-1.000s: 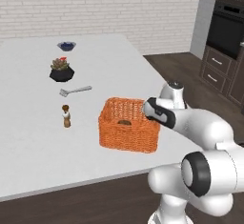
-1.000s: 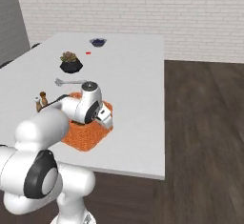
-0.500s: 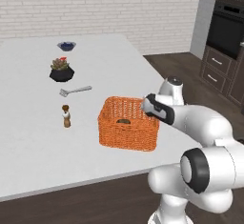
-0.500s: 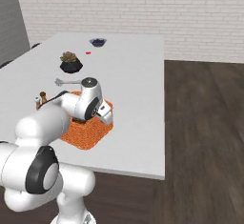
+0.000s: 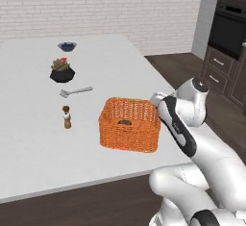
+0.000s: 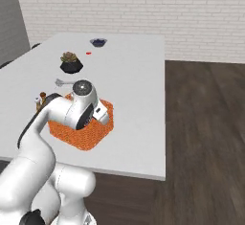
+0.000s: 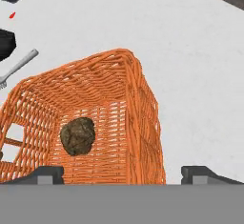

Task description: Open the cabinet, pick up the bread from the cabinet and place it in the basket. Then move the basket to the dining counter.

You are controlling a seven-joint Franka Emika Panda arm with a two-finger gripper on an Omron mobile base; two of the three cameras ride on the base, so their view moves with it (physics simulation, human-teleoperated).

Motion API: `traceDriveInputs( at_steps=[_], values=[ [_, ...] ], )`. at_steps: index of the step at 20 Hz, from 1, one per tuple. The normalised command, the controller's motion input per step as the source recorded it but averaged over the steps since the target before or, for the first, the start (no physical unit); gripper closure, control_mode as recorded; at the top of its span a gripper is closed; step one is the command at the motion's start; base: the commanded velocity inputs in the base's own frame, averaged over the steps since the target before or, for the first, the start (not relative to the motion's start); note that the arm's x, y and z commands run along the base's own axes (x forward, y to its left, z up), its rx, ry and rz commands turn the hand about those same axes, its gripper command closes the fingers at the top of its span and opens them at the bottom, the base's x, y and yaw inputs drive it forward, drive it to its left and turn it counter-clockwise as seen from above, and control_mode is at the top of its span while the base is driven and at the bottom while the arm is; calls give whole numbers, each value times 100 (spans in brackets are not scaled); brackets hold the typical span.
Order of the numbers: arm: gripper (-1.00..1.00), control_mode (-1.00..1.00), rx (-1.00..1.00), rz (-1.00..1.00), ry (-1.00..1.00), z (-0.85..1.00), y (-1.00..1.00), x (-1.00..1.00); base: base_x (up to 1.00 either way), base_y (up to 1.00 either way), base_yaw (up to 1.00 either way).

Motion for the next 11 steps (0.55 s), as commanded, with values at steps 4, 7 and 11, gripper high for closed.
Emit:
traceDriveInputs(
  at_steps=[4, 7, 11],
  values=[
    [-100, -100, 0, 6, -4, 100, -6, -100, 0, 0, 0],
    [-100, -100, 0, 8, -10, 99, -5, -100, 0, 0, 0],
    [-100, -100, 0, 9, -12, 82, -2, -100, 0, 0, 0]
  ],
)
